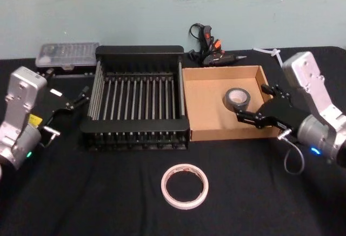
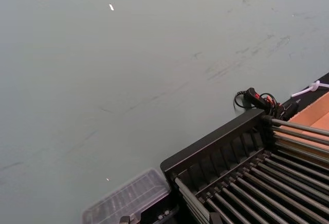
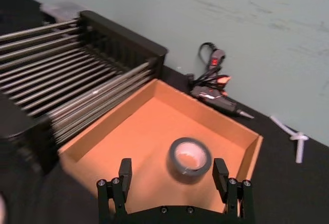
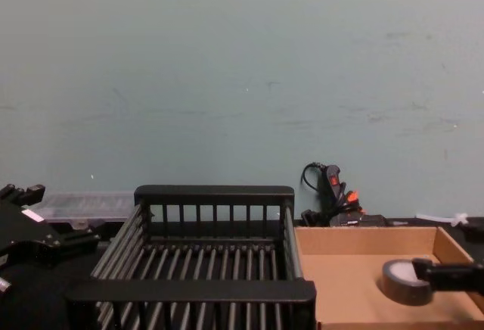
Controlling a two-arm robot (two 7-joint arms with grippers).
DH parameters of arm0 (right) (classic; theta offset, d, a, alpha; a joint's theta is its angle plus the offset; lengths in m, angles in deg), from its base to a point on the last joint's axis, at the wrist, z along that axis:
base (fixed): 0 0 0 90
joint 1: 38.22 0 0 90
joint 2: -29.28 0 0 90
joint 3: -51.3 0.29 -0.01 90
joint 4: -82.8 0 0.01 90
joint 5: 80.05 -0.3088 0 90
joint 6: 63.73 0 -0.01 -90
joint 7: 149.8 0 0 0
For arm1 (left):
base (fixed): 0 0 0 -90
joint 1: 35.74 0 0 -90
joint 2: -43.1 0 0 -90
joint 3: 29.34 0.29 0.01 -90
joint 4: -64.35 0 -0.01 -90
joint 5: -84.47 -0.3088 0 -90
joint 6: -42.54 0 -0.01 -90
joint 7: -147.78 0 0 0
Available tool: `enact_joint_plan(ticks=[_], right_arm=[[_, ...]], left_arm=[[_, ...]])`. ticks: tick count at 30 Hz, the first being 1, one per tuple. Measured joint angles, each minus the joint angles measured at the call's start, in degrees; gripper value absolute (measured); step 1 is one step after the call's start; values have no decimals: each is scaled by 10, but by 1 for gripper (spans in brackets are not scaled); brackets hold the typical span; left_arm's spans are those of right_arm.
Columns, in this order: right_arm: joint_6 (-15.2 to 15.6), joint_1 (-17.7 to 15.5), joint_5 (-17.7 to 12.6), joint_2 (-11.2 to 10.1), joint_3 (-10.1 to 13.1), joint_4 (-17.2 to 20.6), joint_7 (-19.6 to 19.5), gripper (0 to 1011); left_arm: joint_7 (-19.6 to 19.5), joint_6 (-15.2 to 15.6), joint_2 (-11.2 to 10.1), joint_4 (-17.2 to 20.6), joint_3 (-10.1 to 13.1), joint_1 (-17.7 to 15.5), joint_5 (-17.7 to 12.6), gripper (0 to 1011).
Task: Pick up the white tape and place it into the black box , Pick up the silver tape and place it into the brown box.
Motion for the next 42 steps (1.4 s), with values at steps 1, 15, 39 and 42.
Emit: enact_joint_plan(ticks=[1,15,39,42], right_arm=[[4,-9,-8,-10,2,14,11,1002],[66,-71,-68,-83,1,107,84,1002],[165,-35,-52,-89,-104,138,59,1002],[168,-28,-47,-86,-117,134,56,1002]], left_arm=[[0,0,0,0,0,0,0,1001],[0,0,0,0,0,0,0,1001],[0,0,0,0,0,0,0,1001],[0,0,0,0,0,0,0,1001]])
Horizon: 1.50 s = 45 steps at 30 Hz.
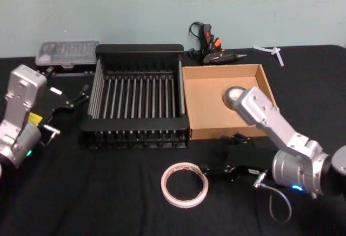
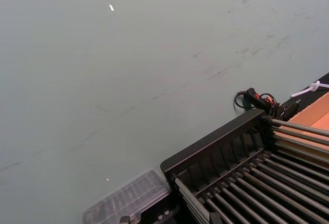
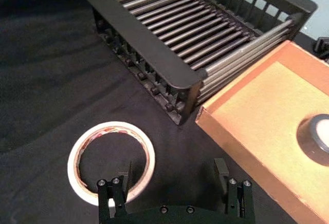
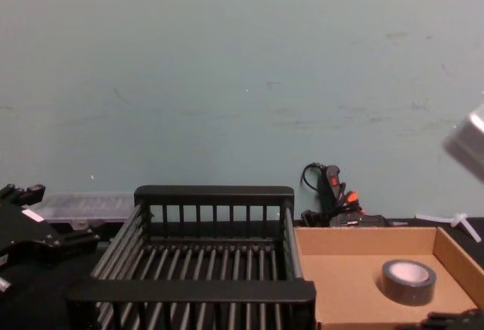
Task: Pick up the white tape and place it into the black box , Pick up the silver tape and place it into the brown box.
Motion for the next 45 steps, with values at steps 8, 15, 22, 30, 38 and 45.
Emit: enact_joint_plan(ticks=[8,15,22,30,38,45], right_arm=[[11,21,18,18,-32,-20,-13,1002],[14,31,28,32,-44,-36,-16,1002],[20,37,34,42,-50,-52,-16,1002],[23,40,42,48,-54,-62,-12,1002],[22,42,48,52,-58,-68,-8,1002],[22,44,54,56,-60,-72,-6,1002]], left_arm=[[0,0,0,0,0,0,0,1001],[0,0,0,0,0,0,0,1001],[0,0,0,0,0,0,0,1001],[0,0,0,0,0,0,0,1001],[0,0,0,0,0,0,0,1001],[0,0,0,0,0,0,0,1002]])
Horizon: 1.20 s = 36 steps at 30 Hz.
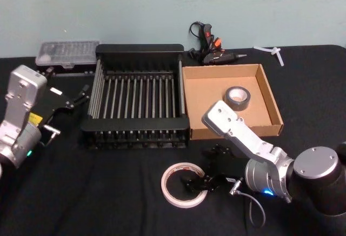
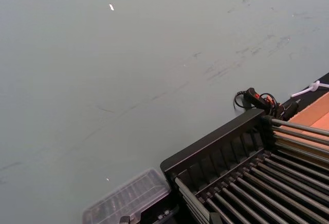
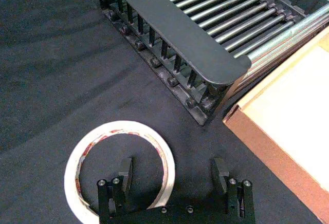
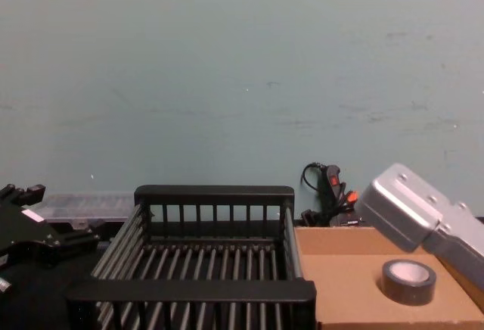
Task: Pick up the white tape and place it into the black box , Pick up the silver tape and place it into the brown box.
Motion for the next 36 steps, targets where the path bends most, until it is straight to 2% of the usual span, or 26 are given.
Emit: enact_joint_plan(ticks=[25,31,36], right_arm=[[-2,0,5,1,0,-2,-1,992],[-2,0,4,1,1,-2,-1,866],[-2,0,4,1,1,-2,0,705]], left_arm=[[0,0,0,0,0,0,0,1001],[0,0,0,0,0,0,0,1001],[0,0,0,0,0,0,0,1001]])
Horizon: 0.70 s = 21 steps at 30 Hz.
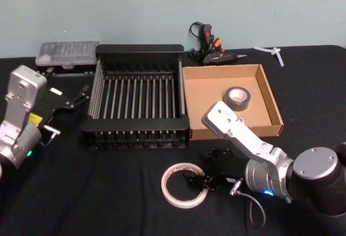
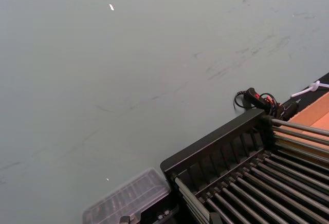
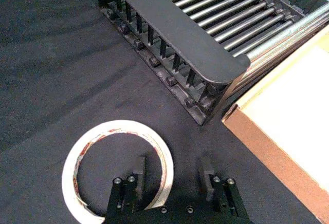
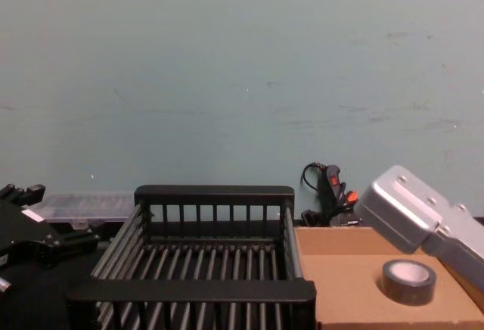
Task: Pick up the white tape and place it into the black box , Pick up the silver tape and place it into the brown box.
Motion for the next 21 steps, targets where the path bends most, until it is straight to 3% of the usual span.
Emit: enact_joint_plan(ticks=[9,21], right_arm=[[0,0,-1,0,0,0,0,399],[0,0,-1,0,0,0,0,82]], left_arm=[[0,0,0,0,0,0,0,1001],[0,0,0,0,0,0,0,1001]])
